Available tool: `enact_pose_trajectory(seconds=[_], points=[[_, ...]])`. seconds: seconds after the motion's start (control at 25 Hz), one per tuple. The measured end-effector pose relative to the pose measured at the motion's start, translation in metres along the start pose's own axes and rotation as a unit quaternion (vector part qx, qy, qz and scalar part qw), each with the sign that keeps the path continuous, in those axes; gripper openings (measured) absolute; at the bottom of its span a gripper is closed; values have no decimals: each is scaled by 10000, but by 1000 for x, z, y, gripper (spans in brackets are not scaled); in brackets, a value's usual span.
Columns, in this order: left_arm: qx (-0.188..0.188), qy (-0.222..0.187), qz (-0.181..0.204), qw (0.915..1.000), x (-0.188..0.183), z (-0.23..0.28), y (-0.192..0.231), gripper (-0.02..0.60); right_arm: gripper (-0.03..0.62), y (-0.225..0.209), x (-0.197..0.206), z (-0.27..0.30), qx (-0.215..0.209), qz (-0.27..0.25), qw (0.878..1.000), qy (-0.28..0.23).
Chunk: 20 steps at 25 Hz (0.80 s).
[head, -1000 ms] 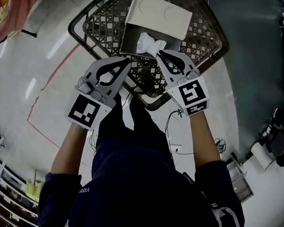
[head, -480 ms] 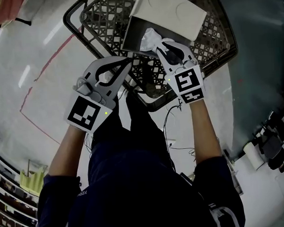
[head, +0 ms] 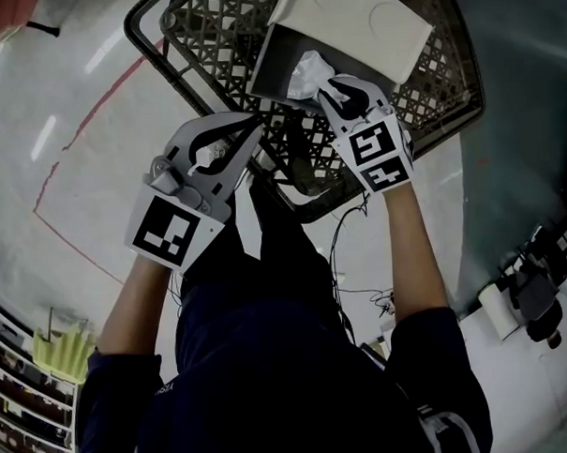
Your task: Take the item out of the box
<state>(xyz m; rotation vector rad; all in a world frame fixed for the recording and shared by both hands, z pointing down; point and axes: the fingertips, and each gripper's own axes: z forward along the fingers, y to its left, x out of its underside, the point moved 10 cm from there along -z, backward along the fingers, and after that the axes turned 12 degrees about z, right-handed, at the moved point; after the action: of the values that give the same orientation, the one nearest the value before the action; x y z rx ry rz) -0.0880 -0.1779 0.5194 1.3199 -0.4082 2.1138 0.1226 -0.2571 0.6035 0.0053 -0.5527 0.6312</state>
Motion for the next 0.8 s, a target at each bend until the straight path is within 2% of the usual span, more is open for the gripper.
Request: enact_pose_trajectory(seconds=[0.36,0.8], points=[[4,38,-167,9999,11,-1,-4,9,49,-6,7,15,94,-37,9987,503],[25,29,-98,9999,6,-3,0,9,26,-5,0,5,75,107,9997,214]])
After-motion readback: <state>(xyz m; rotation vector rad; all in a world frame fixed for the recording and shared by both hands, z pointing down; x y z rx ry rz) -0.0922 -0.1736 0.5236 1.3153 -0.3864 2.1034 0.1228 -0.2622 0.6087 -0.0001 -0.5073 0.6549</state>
